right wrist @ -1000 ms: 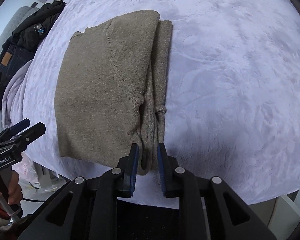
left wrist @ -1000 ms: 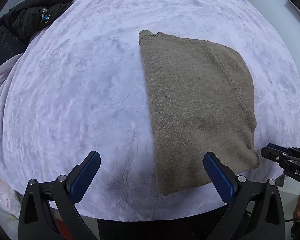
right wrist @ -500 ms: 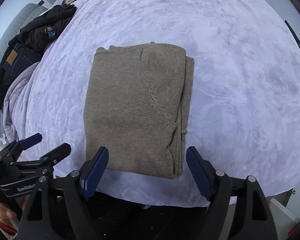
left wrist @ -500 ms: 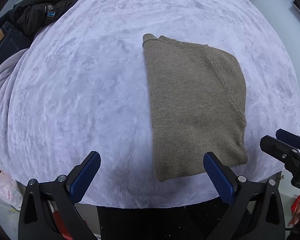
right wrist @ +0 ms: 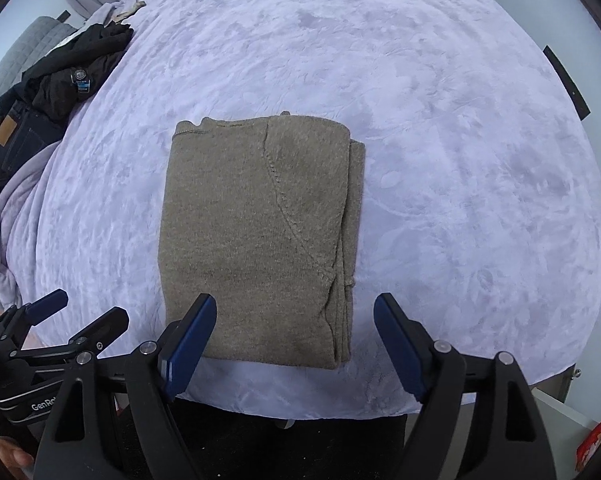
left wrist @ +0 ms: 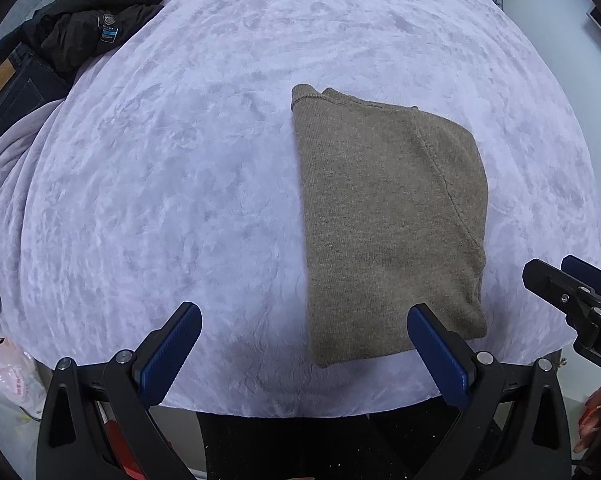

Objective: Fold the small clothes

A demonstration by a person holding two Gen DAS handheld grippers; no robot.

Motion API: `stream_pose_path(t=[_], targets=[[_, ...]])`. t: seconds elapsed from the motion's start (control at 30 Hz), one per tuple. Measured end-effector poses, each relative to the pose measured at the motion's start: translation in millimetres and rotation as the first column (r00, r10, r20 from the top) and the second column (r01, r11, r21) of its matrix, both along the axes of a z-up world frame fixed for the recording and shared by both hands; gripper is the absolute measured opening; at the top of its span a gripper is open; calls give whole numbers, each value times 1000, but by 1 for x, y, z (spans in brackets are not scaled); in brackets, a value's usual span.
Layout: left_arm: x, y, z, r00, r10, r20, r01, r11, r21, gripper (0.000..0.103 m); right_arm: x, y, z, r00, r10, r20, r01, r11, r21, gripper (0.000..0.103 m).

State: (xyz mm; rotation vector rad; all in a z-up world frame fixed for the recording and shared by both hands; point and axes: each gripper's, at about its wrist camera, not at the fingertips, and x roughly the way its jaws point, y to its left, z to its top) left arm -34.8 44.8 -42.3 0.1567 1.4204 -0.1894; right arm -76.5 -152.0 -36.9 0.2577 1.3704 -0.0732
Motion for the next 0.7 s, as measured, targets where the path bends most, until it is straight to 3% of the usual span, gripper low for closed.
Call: stream_pose_path(t=[0.7], targets=[[0, 6, 7, 1000, 0, 14, 0, 1000, 6, 103, 4, 3, 10, 1000, 3, -10, -3, 998, -57, 83]])
